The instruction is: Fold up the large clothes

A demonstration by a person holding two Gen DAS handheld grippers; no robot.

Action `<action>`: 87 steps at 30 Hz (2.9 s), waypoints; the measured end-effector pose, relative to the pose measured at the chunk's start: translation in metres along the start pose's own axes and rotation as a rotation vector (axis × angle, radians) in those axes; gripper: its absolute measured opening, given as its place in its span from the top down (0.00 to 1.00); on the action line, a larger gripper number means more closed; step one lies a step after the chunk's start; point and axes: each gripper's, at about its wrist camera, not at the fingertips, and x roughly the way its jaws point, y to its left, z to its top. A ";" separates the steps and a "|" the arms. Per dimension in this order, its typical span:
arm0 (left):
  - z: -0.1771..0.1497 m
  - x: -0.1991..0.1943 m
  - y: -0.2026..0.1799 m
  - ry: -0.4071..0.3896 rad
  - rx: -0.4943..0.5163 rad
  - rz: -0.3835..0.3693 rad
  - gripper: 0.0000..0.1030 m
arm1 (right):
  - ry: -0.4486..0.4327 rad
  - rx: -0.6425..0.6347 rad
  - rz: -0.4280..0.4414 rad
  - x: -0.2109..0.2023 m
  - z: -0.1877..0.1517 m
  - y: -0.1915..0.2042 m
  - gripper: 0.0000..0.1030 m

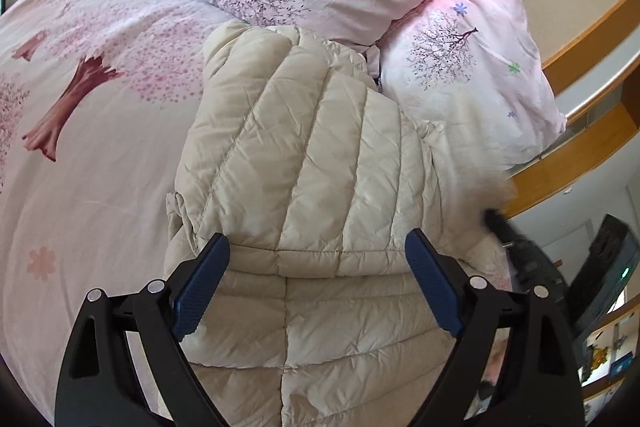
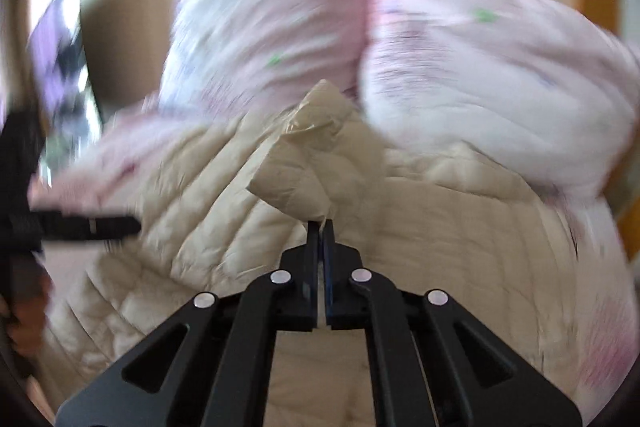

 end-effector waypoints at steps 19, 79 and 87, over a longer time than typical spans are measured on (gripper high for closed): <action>-0.035 -0.045 -0.015 -0.081 0.261 0.207 0.07 | 0.220 0.687 0.243 0.021 -0.051 -0.158 0.60; -0.168 -0.109 0.031 0.136 0.156 -0.149 0.25 | 0.364 0.637 0.372 -0.160 -0.259 -0.251 0.36; -0.176 -0.118 0.036 0.140 0.149 -0.185 0.27 | 0.431 0.595 0.381 -0.164 -0.271 -0.239 0.36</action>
